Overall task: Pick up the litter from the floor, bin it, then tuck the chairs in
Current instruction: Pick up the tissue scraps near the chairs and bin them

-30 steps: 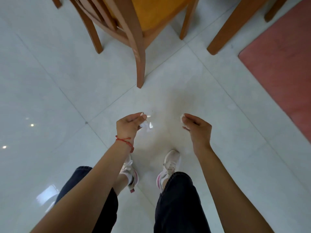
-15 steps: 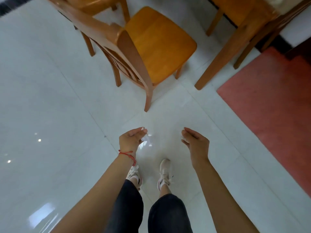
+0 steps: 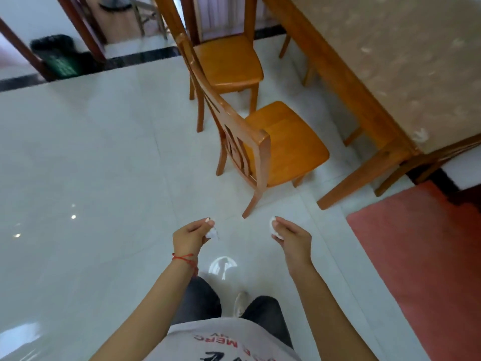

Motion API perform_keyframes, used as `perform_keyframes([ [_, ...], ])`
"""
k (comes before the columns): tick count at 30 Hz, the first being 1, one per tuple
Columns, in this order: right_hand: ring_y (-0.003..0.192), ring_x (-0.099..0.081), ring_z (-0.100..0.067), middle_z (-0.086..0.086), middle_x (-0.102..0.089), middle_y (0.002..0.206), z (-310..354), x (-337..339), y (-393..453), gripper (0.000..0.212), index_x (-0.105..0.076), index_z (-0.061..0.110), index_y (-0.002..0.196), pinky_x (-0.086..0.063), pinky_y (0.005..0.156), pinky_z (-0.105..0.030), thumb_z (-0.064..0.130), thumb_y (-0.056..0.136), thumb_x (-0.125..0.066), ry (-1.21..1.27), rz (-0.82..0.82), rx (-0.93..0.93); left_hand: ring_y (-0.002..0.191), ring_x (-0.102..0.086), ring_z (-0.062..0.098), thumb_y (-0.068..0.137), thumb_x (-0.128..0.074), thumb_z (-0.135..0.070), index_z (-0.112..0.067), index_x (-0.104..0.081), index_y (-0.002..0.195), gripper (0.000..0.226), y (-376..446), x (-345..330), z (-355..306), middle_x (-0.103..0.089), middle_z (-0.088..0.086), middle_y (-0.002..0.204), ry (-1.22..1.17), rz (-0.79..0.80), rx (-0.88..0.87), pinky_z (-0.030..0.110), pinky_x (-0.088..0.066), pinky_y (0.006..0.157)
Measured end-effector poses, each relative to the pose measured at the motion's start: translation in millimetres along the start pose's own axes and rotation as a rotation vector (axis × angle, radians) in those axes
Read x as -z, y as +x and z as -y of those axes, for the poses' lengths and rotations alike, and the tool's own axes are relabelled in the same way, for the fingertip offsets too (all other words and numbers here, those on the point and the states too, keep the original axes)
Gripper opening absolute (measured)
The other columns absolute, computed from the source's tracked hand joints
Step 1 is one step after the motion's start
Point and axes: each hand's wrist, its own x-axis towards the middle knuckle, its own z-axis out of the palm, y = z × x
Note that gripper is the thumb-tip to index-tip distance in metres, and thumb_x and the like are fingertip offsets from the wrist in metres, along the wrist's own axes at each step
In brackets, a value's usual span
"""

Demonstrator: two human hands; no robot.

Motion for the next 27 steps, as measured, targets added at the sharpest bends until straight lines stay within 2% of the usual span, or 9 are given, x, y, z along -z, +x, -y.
perform_keyframes([
  [3,0.089,-0.064,-0.014,-0.003,-0.069,0.093,3,-18,-9,0.015,-0.069,0.006,0.095,-0.055,0.071,-0.021,0.004,0.080,-0.068,-0.060,0.075,-0.015,0.096,-0.062,0.025,0.079,-0.068,-0.007,0.001,-0.066,0.101,0.024,-4,24,-3,-0.066,0.012,0.101,-0.085,-0.087,-0.005,0.024,-0.054,0.073],
  [7,0.092,-0.063,-0.017,-0.005,-0.068,0.096,-4,-49,-18,0.017,-0.069,0.003,0.097,-0.054,0.066,-0.018,0.003,0.080,-0.068,-0.144,0.192,-0.038,0.090,-0.062,0.022,0.078,-0.069,-0.007,-0.001,-0.067,0.100,0.023,-15,60,-1,-0.067,0.008,0.092,-0.202,-0.221,-0.016,0.013,-0.055,0.061],
  [10,0.095,-0.064,-0.020,-0.009,-0.067,0.101,-15,-80,-28,0.019,-0.068,0.001,0.098,-0.054,0.060,-0.014,0.003,0.079,-0.069,-0.201,0.281,-0.059,0.087,-0.062,0.020,0.078,-0.068,-0.006,-0.001,-0.067,0.099,0.021,-25,92,3,-0.067,0.006,0.090,-0.287,-0.320,-0.012,0.013,-0.054,0.059],
  [16,0.083,-0.063,-0.018,-0.009,-0.067,0.090,-46,-149,-59,0.026,-0.066,-0.006,0.101,-0.051,0.053,-0.013,0.003,0.077,-0.070,-0.304,0.470,-0.090,0.079,-0.061,0.018,0.078,-0.067,-0.001,0.005,-0.065,0.101,0.024,-37,163,10,-0.066,0.005,0.085,-0.431,-0.495,0.006,0.012,-0.054,0.056],
  [21,0.088,-0.063,-0.018,-0.007,-0.067,0.093,-76,-203,-90,0.019,-0.067,0.003,0.096,-0.052,0.055,-0.013,0.004,0.078,-0.070,-0.383,0.559,-0.105,0.076,-0.061,0.011,0.078,-0.067,-0.002,0.003,-0.065,0.098,0.021,-36,228,12,-0.065,0.000,0.081,-0.511,-0.567,-0.005,0.012,-0.054,0.056],
  [27,0.092,-0.063,-0.021,-0.013,-0.066,0.101,-118,-291,-135,0.013,-0.067,0.007,0.090,-0.052,0.055,-0.013,0.005,0.078,-0.070,-0.410,0.583,-0.141,0.073,-0.060,0.012,0.077,-0.067,0.000,0.005,-0.064,0.100,0.024,-13,324,1,-0.065,0.002,0.081,-0.571,-0.597,0.004,0.013,-0.054,0.056],
])
